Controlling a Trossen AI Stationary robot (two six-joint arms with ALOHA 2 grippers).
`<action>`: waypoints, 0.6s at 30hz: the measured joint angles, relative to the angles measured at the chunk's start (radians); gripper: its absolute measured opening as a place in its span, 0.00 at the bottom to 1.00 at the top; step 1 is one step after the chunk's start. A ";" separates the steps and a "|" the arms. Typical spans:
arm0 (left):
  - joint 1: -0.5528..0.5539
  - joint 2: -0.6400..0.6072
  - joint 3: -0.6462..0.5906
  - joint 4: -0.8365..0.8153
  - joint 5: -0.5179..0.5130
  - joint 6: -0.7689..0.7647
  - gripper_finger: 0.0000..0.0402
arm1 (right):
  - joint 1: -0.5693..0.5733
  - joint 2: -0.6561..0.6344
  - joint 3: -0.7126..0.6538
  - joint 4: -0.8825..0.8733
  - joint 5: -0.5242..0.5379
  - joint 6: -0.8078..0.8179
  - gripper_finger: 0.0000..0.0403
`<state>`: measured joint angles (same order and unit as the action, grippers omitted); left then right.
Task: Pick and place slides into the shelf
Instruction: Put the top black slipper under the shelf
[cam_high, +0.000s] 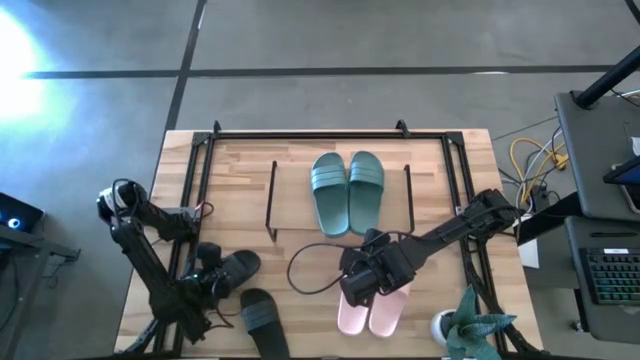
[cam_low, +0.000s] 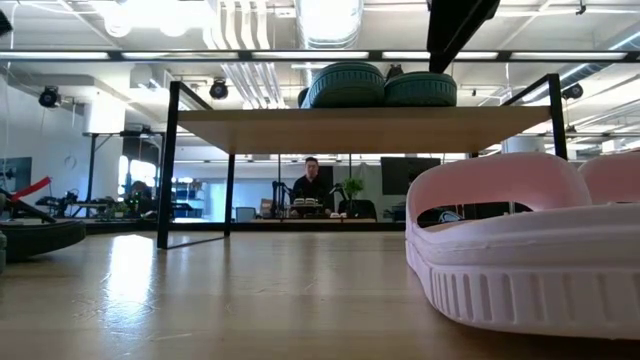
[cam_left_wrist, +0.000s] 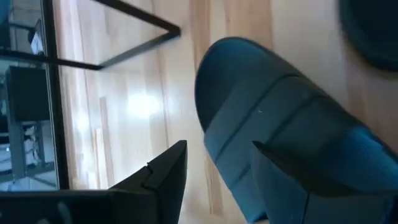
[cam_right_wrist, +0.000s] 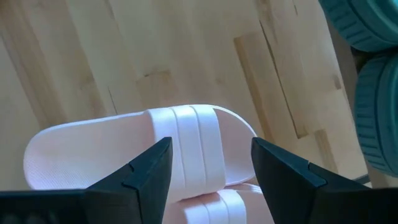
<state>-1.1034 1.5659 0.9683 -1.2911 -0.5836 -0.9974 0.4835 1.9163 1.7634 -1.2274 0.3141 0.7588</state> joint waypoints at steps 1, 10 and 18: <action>0.010 0.001 -0.016 0.016 -0.002 -0.001 0.40 | 0.000 0.000 0.000 0.000 0.000 0.000 0.52; 0.079 0.002 -0.099 0.056 -0.063 0.005 0.29 | 0.000 0.000 0.000 0.000 0.000 0.000 0.52; 0.129 -0.003 -0.080 0.044 -0.014 0.008 0.02 | 0.000 0.000 0.000 0.000 -0.003 0.000 0.52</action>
<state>-0.9744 1.5626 0.8887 -1.2469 -0.5979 -0.9892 0.4835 1.9163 1.7634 -1.2276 0.3112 0.7589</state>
